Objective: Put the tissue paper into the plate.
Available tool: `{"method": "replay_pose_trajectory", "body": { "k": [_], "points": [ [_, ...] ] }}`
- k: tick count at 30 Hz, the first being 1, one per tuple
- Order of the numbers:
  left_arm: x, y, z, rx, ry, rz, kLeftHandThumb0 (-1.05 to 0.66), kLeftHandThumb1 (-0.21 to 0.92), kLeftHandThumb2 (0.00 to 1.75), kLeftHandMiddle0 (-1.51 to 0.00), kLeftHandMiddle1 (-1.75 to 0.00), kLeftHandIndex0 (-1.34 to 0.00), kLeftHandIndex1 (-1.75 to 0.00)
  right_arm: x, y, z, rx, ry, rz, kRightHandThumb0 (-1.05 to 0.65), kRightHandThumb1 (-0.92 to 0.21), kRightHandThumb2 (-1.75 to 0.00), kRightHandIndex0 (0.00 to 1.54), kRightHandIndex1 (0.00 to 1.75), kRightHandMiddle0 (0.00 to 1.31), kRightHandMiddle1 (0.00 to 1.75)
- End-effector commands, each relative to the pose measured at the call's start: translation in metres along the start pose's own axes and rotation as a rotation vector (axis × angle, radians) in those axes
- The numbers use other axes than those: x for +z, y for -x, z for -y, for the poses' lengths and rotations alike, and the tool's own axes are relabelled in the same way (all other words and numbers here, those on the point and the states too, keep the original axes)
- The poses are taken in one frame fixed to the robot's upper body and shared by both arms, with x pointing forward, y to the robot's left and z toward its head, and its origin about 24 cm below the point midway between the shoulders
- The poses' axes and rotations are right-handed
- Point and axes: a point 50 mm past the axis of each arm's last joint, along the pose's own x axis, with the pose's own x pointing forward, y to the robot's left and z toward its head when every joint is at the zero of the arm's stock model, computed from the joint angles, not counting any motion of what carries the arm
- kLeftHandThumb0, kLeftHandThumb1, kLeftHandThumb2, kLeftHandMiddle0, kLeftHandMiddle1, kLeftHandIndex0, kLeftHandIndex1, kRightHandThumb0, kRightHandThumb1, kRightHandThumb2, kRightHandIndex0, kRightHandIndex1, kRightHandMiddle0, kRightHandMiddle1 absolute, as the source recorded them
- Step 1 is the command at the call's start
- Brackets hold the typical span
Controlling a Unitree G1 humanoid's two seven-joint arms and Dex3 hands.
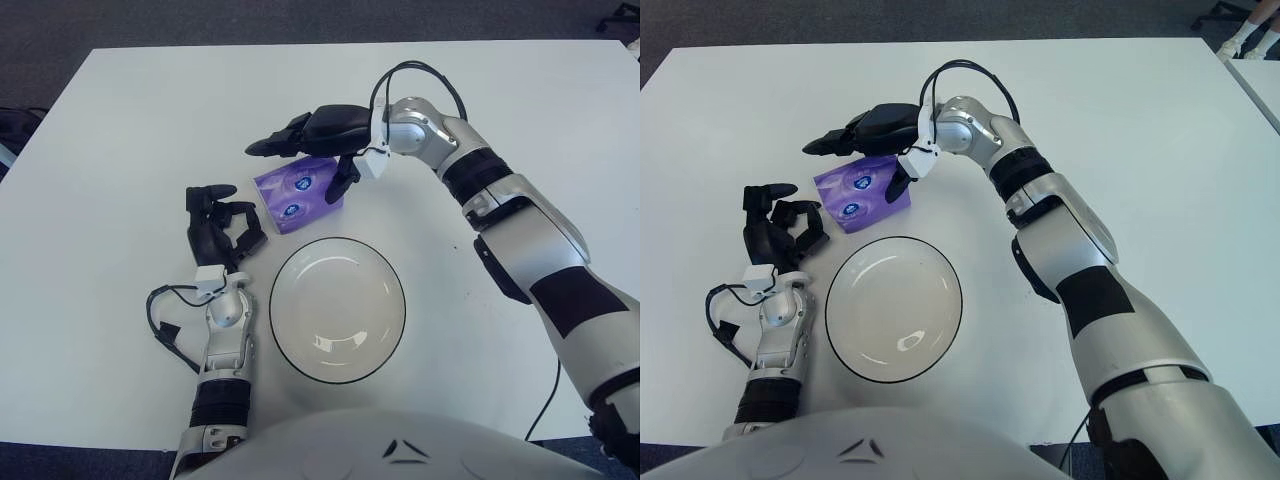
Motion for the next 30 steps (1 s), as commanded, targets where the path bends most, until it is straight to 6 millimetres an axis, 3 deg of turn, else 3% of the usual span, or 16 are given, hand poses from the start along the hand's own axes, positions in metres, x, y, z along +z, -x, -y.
{"method": "replay_pose_trajectory", "body": {
  "k": [1,11,15,16,17,18,19,20,21,22,25,28,30],
  "points": [
    [-0.037,0.033,-0.018,0.034,-0.076,-0.194,-0.01,0.44,1.11,-0.63,-1.49,-0.34,-1.75,-0.002,-0.002,-0.007,0.015,0.001,-0.009,-1.04,-0.55,-0.56,0.00,0.00,0.00,0.00],
    [-0.037,0.033,-0.019,0.048,-0.104,-0.190,-0.01,0.44,1.10,-0.64,-1.48,-0.34,-1.75,-0.011,0.000,-0.019,0.022,-0.056,-0.080,-1.02,-0.57,-0.58,0.00,0.00,0.00,0.00],
    [-0.037,0.034,-0.019,0.050,-0.113,-0.189,-0.01,0.44,1.10,-0.64,-1.47,-0.34,-1.75,-0.016,-0.002,-0.029,0.031,-0.114,-0.123,-0.94,-0.48,-0.75,0.00,0.00,0.00,0.00],
    [-0.037,0.034,-0.019,0.050,-0.114,-0.189,-0.01,0.44,1.09,-0.64,-1.47,-0.34,-1.75,-0.016,-0.003,-0.030,0.031,-0.125,-0.130,-0.89,-0.43,-0.83,0.00,0.17,0.00,0.05],
    [-0.037,0.034,-0.019,0.050,-0.116,-0.189,-0.01,0.44,1.09,-0.64,-1.47,-0.34,-1.75,-0.017,-0.003,-0.031,0.021,-0.143,-0.138,-0.87,-0.41,-0.86,0.00,0.24,0.00,0.07],
    [-0.037,0.034,-0.018,0.050,-0.118,-0.190,-0.01,0.44,1.09,-0.64,-1.46,-0.34,-1.75,-0.018,-0.003,-0.031,0.014,-0.156,-0.143,-0.83,-0.40,-0.87,0.00,0.50,0.00,0.22],
    [-0.037,0.034,-0.018,0.050,-0.121,-0.191,-0.01,0.44,1.09,-0.64,-1.46,-0.34,-1.75,-0.018,-0.003,-0.032,-0.002,-0.171,-0.151,-0.76,-0.33,-0.95,0.00,1.03,0.00,0.60],
    [-0.037,0.034,-0.018,0.051,-0.123,-0.192,-0.01,0.44,1.09,-0.64,-1.46,-0.34,-1.75,-0.019,-0.003,-0.033,-0.012,-0.180,-0.157,-0.74,-0.32,-0.98,0.04,1.18,0.00,0.81],
    [-0.037,0.034,-0.018,0.052,-0.126,-0.194,-0.01,0.44,1.09,-0.65,-1.46,-0.34,-1.75,-0.020,-0.003,-0.034,-0.027,-0.196,-0.166,-0.70,-0.29,-1.04,0.11,1.38,0.00,1.12],
    [-0.037,0.034,-0.018,0.052,-0.128,-0.194,-0.01,0.44,1.09,-0.65,-1.46,-0.34,-1.75,-0.020,-0.003,-0.035,-0.038,-0.208,-0.172,-0.65,-0.27,-1.09,0.21,1.51,0.06,1.35],
    [-0.037,0.034,-0.018,0.052,-0.128,-0.193,-0.01,0.44,1.09,-0.65,-1.45,-0.34,-1.75,-0.021,-0.002,-0.037,-0.075,-0.250,-0.179,-0.57,-0.24,-1.14,0.39,1.67,0.22,1.62],
    [-0.036,0.034,-0.018,0.051,-0.124,-0.188,-0.01,0.44,1.08,-0.65,-1.45,-0.34,-1.75,-0.020,-0.001,-0.038,-0.132,-0.271,-0.175,-0.51,-0.29,-1.25,0.63,1.72,0.48,1.70],
    [-0.036,0.034,-0.018,0.051,-0.123,-0.187,-0.01,0.44,1.08,-0.65,-1.45,-0.34,-1.75,-0.020,0.000,-0.037,-0.153,-0.267,-0.173,-0.50,-0.29,-1.29,0.76,1.73,0.55,1.72]
  ]
}}
